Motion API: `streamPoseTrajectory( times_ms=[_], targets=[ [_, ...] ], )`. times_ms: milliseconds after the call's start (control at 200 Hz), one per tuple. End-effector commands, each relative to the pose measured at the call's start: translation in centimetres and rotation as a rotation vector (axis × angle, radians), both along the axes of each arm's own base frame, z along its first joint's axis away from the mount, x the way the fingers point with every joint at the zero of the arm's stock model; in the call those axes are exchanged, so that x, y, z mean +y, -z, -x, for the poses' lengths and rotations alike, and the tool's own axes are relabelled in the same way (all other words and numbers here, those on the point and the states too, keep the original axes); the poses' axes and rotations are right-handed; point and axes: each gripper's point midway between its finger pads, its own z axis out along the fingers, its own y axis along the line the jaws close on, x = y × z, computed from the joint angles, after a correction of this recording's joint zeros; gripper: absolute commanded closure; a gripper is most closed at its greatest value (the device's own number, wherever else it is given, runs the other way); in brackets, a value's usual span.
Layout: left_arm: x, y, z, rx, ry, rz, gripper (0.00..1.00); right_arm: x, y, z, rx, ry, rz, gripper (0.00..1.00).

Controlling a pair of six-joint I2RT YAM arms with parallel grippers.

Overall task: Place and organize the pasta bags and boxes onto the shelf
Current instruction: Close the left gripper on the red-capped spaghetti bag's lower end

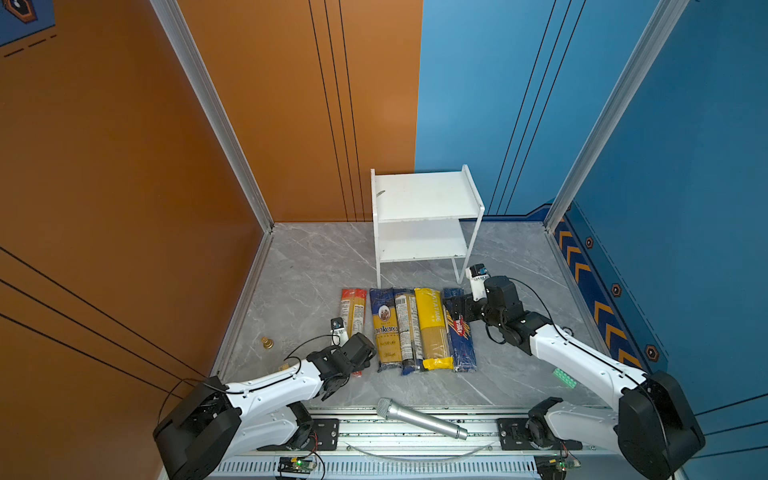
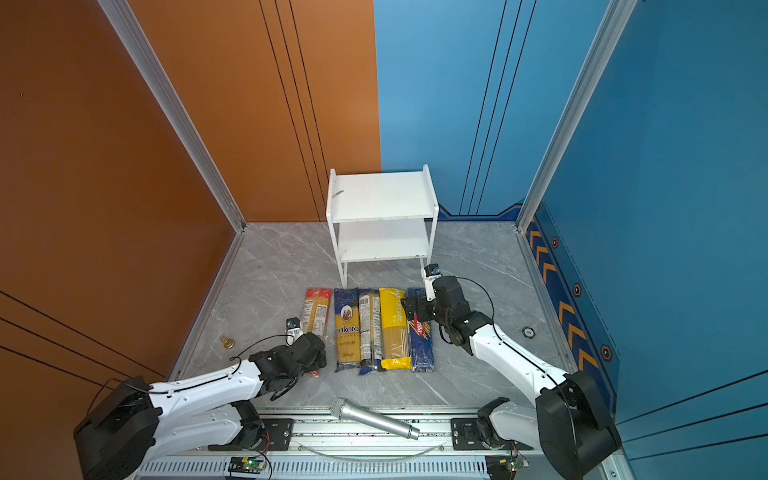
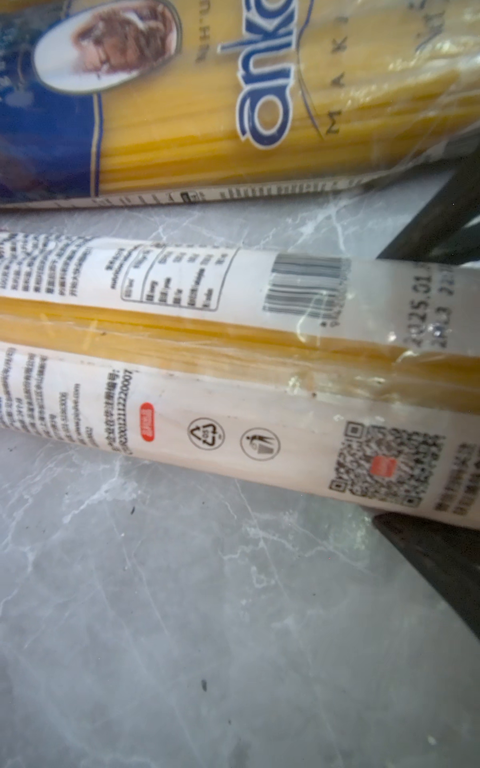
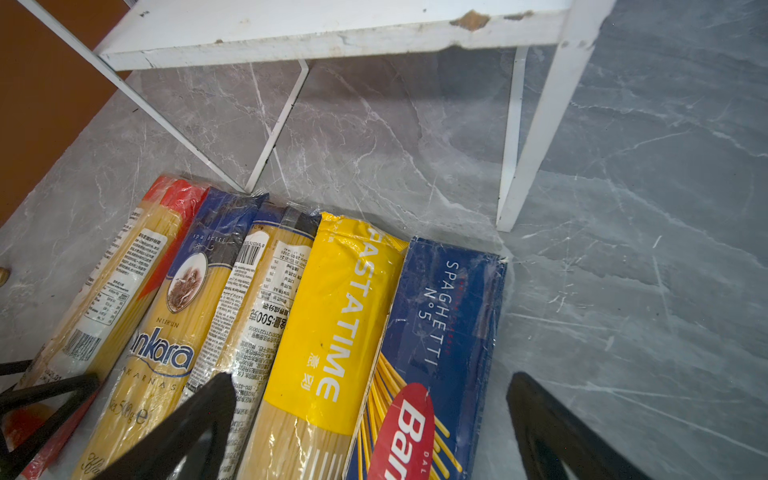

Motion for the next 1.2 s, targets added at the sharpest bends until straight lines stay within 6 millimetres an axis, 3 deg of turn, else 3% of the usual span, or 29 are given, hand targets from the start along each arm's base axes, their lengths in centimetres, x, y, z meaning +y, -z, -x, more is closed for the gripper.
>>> streamPoseTrajectory(
  times_ms=[0,115,255,531,781,986,1197],
  targets=[
    [1.2,2.4,2.4,0.14,0.02,-0.064,0.1,0.6,-0.6,-0.3,-0.018,-0.004,-0.019,0.0],
    [1.2,2.8,2.4,0.157,0.018,-0.073,0.12,0.5,-0.6,-0.3,-0.019,-0.001,-0.017,0.0],
    [1.1,2.9,2.4,0.162,0.025,-0.074,0.33,0.5,-0.6,-0.3,-0.02,0.0,-0.018,0.0],
    [0.9,2.4,2.1,0.146,0.019,-0.05,0.56,0.5,-0.6,-0.3,-0.02,0.002,-0.02,0.0],
    [0.2,1.5,1.3,0.145,0.035,-0.025,1.0,0.4,-0.8,-0.1,-0.023,0.005,-0.012,0.0],
    [-0.5,-0.1,0.4,0.133,0.051,0.005,1.0,0.3,-0.9,-0.1,-0.025,0.007,-0.011,0.0],
    [-1.3,-4.0,-1.1,0.074,0.066,0.07,1.0,0.3,-0.7,-0.1,-0.002,0.009,0.003,0.0]
  ],
)
